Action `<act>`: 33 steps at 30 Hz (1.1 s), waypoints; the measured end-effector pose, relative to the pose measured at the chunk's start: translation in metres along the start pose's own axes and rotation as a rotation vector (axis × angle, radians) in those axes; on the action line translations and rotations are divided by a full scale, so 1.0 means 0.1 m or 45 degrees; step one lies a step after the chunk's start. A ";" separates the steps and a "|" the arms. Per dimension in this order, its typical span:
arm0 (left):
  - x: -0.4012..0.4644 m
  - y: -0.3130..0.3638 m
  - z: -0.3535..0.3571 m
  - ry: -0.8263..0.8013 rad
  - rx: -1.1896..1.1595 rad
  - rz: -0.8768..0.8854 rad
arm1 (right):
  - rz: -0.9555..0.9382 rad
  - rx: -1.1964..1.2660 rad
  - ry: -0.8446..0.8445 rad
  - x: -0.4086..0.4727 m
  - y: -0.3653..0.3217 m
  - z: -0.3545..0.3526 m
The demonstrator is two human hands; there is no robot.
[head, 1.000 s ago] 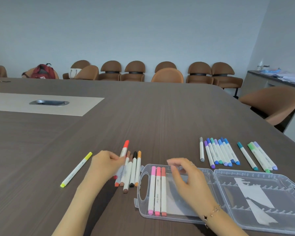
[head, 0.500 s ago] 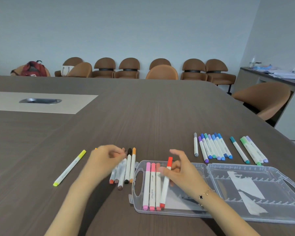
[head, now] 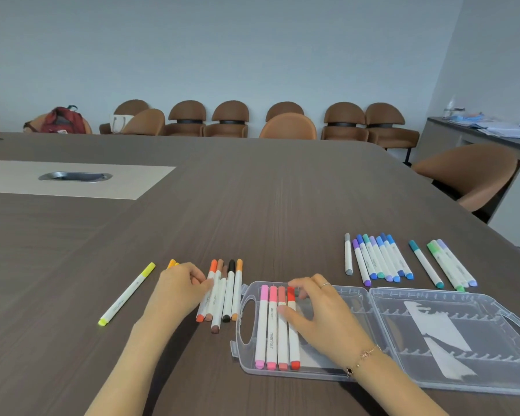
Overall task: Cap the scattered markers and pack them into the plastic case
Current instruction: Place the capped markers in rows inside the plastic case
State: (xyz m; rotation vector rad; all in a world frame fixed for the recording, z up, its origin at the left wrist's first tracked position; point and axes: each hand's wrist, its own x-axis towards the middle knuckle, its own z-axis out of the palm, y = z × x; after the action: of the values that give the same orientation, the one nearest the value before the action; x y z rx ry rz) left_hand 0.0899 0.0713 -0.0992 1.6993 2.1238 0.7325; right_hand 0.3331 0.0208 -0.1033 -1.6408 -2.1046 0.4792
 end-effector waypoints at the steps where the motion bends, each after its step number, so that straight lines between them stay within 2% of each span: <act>1: -0.01 0.02 0.04 -0.015 0.047 -0.022 | -0.006 -0.014 -0.049 -0.01 0.02 -0.01; 6: -0.06 0.09 0.14 -0.104 0.127 -0.102 | -0.054 -0.321 -0.215 -0.03 0.08 -0.02; 13: -0.02 0.05 0.08 -0.261 0.198 -0.159 | -0.019 -0.329 -0.281 0.03 0.10 0.00; 19: -0.01 0.04 0.09 -0.274 0.172 -0.202 | -0.040 -0.417 -0.272 0.03 0.06 -0.03; 22: 0.00 0.04 0.05 -0.287 0.096 -0.206 | 0.022 -0.159 -0.287 0.01 0.03 -0.14; 25: -0.06 0.10 -0.08 -0.263 -0.073 -0.140 | 0.059 0.173 -0.008 0.00 0.05 -0.25; 27: -0.19 0.28 -0.14 -0.355 -0.308 -0.060 | 0.100 0.430 0.173 0.02 0.05 -0.28; 30: -0.47 0.63 -0.07 -0.672 -0.546 0.052 | 0.158 0.874 0.101 0.02 -0.03 -0.27; 33: -0.64 0.78 0.13 -0.753 -0.497 0.181 | 0.190 0.954 0.046 0.03 -0.06 -0.19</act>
State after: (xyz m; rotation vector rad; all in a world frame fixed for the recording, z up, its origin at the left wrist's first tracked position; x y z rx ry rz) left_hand 0.1754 0.0241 -0.0694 1.6033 1.3738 0.5437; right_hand 0.3381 0.0225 -0.0835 -1.3284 -1.4910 1.1117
